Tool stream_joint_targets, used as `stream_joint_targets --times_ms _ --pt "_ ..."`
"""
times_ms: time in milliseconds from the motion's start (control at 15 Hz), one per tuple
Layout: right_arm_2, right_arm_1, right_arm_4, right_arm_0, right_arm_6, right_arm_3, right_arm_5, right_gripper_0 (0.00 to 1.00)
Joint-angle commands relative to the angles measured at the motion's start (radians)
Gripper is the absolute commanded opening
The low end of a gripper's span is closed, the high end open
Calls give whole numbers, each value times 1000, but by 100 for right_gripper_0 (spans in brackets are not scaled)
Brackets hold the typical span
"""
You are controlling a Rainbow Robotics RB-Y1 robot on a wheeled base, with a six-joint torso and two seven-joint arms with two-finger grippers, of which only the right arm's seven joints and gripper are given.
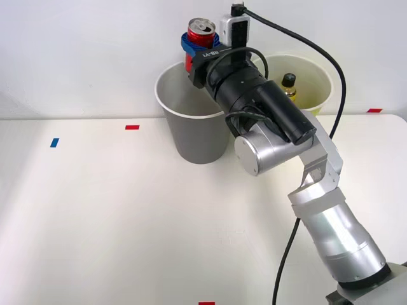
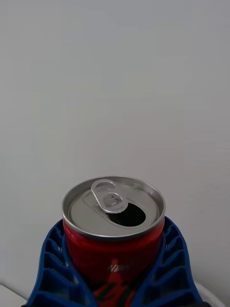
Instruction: Put cans in the gray bin, plastic bottles in the light green bin
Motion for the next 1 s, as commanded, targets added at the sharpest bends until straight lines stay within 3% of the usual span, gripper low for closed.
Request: stream_joint_targets --times_ms 67,133,533,800,1000 --pt "4 -8 -4 0 -7 1 0 84" --pt "4 -8 -4 0 -7 1 0 100" --pt "6 -14 1 20 3 0 -51 100" --pt "10 -52 27 169 32 -20 -273 100" --pt "12 -124 39 354 41 -184 -316 100"
